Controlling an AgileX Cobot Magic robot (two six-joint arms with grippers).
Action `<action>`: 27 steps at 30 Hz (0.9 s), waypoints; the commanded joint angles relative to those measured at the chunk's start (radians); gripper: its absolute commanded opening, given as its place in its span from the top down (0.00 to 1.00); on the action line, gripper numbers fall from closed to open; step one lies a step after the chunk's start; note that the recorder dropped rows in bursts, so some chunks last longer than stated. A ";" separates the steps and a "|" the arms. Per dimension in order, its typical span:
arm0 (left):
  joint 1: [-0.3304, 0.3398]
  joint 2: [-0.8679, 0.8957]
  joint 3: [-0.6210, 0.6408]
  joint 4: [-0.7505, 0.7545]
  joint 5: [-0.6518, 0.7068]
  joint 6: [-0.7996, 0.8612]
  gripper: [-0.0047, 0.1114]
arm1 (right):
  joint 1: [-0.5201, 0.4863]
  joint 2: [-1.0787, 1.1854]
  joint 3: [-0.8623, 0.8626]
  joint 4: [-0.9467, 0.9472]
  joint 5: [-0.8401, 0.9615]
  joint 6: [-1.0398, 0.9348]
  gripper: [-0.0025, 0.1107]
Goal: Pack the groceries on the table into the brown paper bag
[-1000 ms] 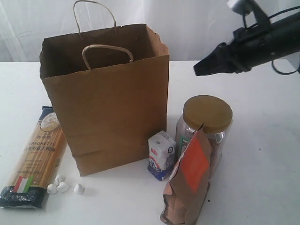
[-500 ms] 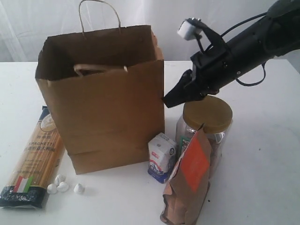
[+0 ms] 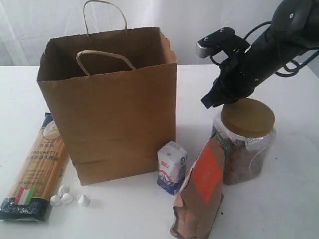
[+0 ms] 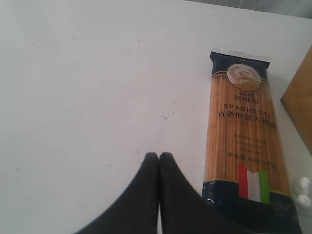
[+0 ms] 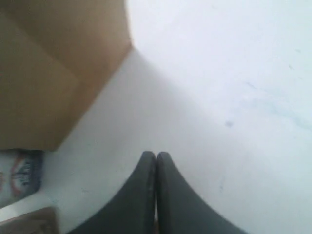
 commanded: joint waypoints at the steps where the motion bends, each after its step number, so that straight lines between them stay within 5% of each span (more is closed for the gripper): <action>1: 0.002 -0.005 0.003 -0.005 0.003 0.000 0.96 | -0.002 0.000 0.004 -0.286 0.000 0.314 0.98; 14: 0.002 -0.005 0.003 -0.005 0.003 0.000 0.96 | -0.089 -0.039 0.002 -0.287 0.009 0.430 0.98; 17: 0.002 -0.005 0.003 -0.005 0.001 0.000 0.96 | -0.092 -0.024 0.002 -0.255 0.091 0.307 0.98; 27: 0.002 -0.005 0.003 -0.005 -0.017 0.000 0.96 | -0.103 -0.093 0.002 -0.408 0.258 0.439 0.98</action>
